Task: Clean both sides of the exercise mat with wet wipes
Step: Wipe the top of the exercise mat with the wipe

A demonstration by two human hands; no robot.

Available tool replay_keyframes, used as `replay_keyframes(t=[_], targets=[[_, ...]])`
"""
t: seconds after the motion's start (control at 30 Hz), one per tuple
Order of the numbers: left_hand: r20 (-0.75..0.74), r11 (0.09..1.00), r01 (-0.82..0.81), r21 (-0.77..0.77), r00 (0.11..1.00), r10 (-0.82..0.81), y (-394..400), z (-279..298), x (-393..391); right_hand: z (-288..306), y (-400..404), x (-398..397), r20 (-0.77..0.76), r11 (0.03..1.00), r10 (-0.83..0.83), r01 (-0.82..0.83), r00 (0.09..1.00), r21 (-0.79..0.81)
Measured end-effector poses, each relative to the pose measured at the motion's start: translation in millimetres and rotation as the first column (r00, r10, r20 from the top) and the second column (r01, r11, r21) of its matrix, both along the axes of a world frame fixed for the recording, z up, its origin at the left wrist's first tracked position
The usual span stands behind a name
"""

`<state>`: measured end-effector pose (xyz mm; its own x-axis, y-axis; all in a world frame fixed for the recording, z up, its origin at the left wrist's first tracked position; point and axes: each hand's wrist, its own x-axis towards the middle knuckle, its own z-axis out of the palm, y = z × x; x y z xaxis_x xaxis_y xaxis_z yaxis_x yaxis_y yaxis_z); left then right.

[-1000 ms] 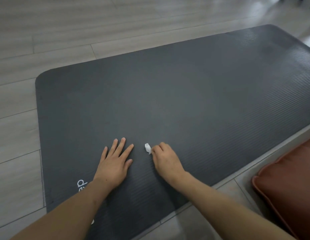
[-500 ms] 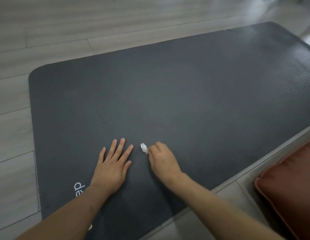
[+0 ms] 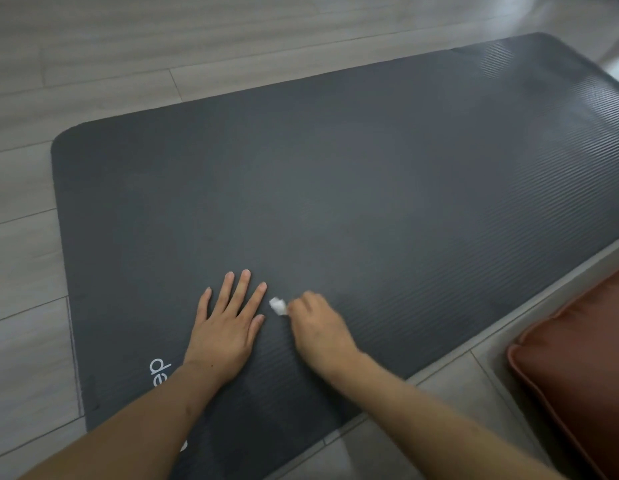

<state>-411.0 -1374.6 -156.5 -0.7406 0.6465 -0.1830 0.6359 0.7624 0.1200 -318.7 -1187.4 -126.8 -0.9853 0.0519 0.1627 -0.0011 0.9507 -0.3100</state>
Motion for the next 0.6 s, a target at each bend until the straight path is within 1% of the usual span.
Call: replay_keyframes(t=[0.03,0.07,0.1,0.13,0.17,0.2,0.23,0.3,0.33,0.37,0.4,0.43,0.47,0.5,0.53,0.57,0.6], targets=[[0.008,1.0,-0.002,-0.001,1.0,0.002,0.1,1.1,1.1,0.7,29.7,-4.7,-0.021,0.997,-0.055,0.056,0.998,0.048],[0.011,1.0,-0.007,0.004,1.0,0.007,0.2,1.6,2.0,1.0,67.8,-11.3,-0.032,0.981,-0.18,0.182,0.983,0.073],[0.019,1.0,-0.015,0.01,1.0,0.015,1.3,3.7,2.4,5.6,110.0,-19.1,-0.022,0.934,-0.343,0.344,0.939,0.095],[0.035,1.0,-0.024,0.009,0.999,0.024,2.3,6.9,2.4,13.3,149.1,-24.0,0.02,0.866,-0.491,0.486,0.871,0.116],[0.055,1.0,-0.03,0.004,0.998,0.029,3.1,10.0,2.6,19.4,176.8,-24.3,0.058,0.802,-0.594,0.584,0.802,0.126],[0.071,0.999,-0.033,0.003,0.997,0.033,4.1,12.6,2.6,25.1,187.9,-23.7,0.067,0.754,-0.656,0.648,0.752,0.106],[0.082,0.999,-0.033,0.001,0.996,0.033,4.5,14.5,2.9,27.5,181.9,-24.2,0.034,0.735,-0.677,0.673,0.735,0.089],[0.092,0.999,-0.033,-0.002,0.995,0.033,4.3,15.9,3.4,21.3,127.2,-22.4,-0.053,0.774,-0.626,0.628,0.778,0.078],[0.096,0.999,-0.031,-0.009,0.995,0.032,4.2,15.7,3.3,14.8,86.3,-16.2,-0.049,0.82,-0.568,0.57,0.821,0.04],[0.098,0.999,-0.033,-0.014,0.995,0.034,5.1,16.1,3.0,9.2,41.0,-5.0,-0.002,0.883,-0.468,0.468,0.884,0.015],[0.099,0.999,-0.035,-0.018,0.994,0.037,6.2,16.3,2.7,8.7,3.4,6.9,0.03,0.944,-0.331,0.331,0.943,0.013],[0.101,0.999,-0.034,-0.024,0.994,0.036,7.4,17.2,2.1,10.0,-18.4,15.3,0.047,0.983,-0.184,0.183,0.982,0.022],[0.108,0.999,-0.034,-0.034,0.993,0.037,8.0,18.1,2.5,9.9,-19.3,18.5,0.041,0.997,-0.07,0.069,0.997,0.018],[0.116,0.998,-0.038,-0.042,0.992,0.042,8.2,18.9,3.5,7.5,-0.1,15.0,0.013,0.999,-0.039,0.038,0.999,0.035],[0.123,0.998,-0.041,-0.042,0.991,0.046,9.0,19.8,4.2,8.6,31.2,7.4,-0.017,0.993,-0.087,0.088,0.996,0.081],[0.128,0.998,-0.038,-0.045,0.991,0.043,10.0,20.7,4.8,8.4,71.7,-1.3,-0.05,0.972,-0.195,0.2,0.979,0.121],[0.131,0.998,-0.035,-0.055,0.99,0.042,11.1,21.8,4.9,10.7,116.2,-9.4,-0.05,0.924,-0.351,0.354,0.935,0.143]])
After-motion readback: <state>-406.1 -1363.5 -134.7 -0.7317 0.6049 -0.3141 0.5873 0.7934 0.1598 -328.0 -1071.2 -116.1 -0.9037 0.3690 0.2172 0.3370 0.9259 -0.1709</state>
